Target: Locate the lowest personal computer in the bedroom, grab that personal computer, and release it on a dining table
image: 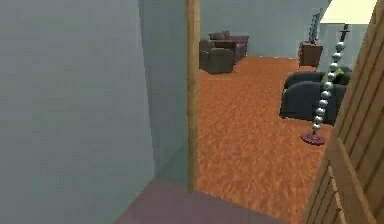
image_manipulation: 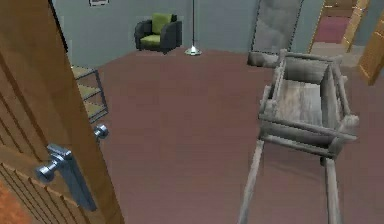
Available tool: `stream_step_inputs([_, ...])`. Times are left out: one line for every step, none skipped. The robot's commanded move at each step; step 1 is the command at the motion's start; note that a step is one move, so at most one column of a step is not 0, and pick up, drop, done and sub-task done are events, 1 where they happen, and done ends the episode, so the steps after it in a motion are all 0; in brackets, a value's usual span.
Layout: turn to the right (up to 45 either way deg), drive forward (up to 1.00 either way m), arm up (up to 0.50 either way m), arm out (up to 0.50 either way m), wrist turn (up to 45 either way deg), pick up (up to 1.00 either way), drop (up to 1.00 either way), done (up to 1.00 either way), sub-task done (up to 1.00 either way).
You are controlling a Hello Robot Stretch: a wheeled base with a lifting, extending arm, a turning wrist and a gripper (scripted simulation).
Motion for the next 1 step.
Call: stream_step_inputs([0.0,0.30,0.00,0.00,0.0,0.00,0.00,0.00,0.00])
